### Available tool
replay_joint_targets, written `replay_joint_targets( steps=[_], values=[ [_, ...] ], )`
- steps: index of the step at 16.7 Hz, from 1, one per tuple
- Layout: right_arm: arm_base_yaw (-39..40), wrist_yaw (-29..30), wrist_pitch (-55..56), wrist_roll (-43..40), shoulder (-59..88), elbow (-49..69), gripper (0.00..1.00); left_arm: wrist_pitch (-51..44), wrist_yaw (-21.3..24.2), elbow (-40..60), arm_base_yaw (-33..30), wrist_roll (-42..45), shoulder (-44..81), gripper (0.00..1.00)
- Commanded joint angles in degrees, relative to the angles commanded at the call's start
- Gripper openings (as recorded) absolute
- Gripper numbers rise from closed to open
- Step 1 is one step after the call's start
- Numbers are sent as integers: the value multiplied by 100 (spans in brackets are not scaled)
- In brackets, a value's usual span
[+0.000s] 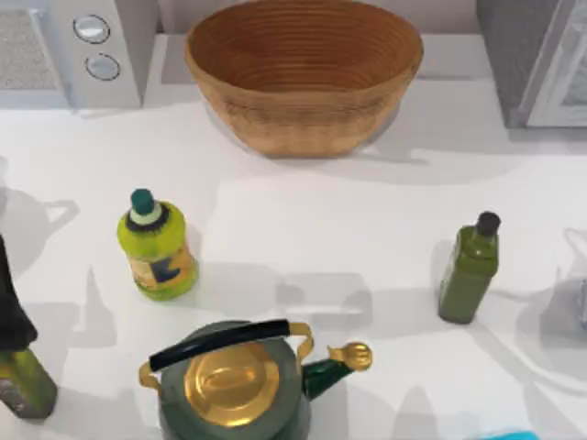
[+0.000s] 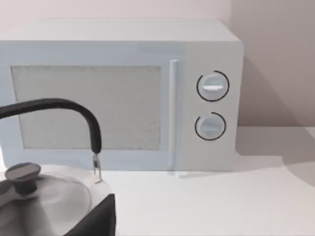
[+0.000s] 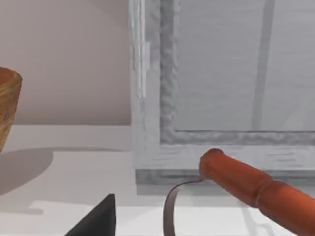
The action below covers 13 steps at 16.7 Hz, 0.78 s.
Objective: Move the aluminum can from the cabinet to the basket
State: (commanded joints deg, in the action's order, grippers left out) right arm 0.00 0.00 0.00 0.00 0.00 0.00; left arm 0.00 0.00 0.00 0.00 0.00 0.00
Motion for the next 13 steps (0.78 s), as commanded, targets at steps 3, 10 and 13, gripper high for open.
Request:
replay_joint_targets(
  steps=[3,10,13],
  values=[
    [7,5,-21,23,28,55,100,0,0,0,0,0,0,100],
    [448,-12,-722,663,1083,2121,100,0,0,0,0,0,0,100],
    [728,17,-1173,970,1962,3830,100,0,0,0,0,0,0,100]
  ],
)
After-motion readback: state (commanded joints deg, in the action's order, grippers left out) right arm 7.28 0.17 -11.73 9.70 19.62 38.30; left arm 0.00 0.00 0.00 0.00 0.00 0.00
